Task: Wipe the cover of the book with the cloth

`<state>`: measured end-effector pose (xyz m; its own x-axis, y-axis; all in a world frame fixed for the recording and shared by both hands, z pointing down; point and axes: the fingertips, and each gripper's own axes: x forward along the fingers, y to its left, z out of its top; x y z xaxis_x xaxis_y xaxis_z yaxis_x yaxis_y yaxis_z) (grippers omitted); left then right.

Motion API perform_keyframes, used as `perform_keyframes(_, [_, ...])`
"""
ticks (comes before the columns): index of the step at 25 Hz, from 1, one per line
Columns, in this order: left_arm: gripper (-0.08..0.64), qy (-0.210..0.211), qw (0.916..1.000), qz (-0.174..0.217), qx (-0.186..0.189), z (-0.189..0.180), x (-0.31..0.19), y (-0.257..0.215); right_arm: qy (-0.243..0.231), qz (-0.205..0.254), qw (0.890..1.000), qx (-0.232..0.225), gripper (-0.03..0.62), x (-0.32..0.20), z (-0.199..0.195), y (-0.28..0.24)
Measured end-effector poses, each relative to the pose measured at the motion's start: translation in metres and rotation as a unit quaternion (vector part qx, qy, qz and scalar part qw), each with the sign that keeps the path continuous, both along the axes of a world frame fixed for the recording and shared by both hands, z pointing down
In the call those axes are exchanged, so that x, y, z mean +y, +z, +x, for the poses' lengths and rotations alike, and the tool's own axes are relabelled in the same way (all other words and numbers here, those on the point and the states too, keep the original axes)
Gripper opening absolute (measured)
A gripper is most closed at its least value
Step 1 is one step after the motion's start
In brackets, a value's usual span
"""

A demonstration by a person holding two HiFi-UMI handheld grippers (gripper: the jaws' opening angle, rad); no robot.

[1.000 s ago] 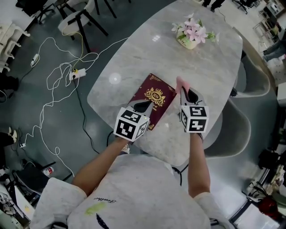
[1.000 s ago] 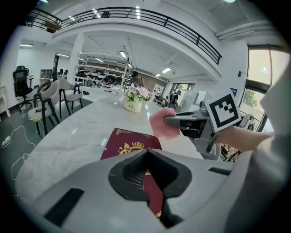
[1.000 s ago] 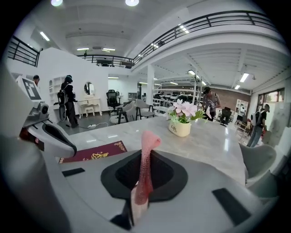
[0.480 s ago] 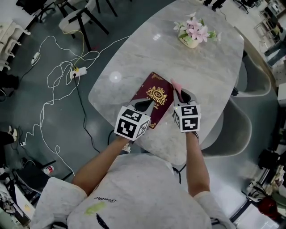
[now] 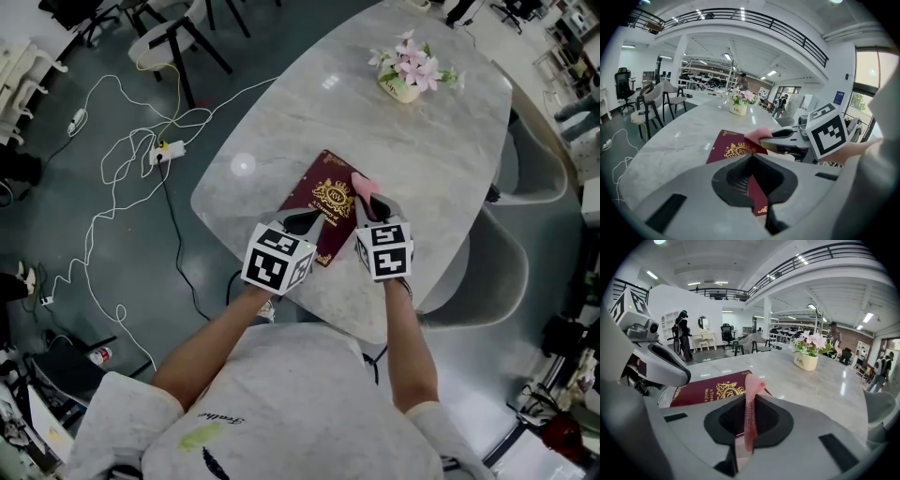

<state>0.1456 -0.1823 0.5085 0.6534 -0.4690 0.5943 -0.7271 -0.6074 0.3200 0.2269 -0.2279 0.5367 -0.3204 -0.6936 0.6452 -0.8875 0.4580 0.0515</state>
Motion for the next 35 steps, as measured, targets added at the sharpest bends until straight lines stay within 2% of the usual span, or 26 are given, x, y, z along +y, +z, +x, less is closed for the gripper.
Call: perform_keyframes(35, [0.007,-0.002,0.9999,0.01,0.013,-0.031,0.037,-0.008,-0.019,-0.016,1.0,0.001,0.02,0.059,-0.054,0.001])
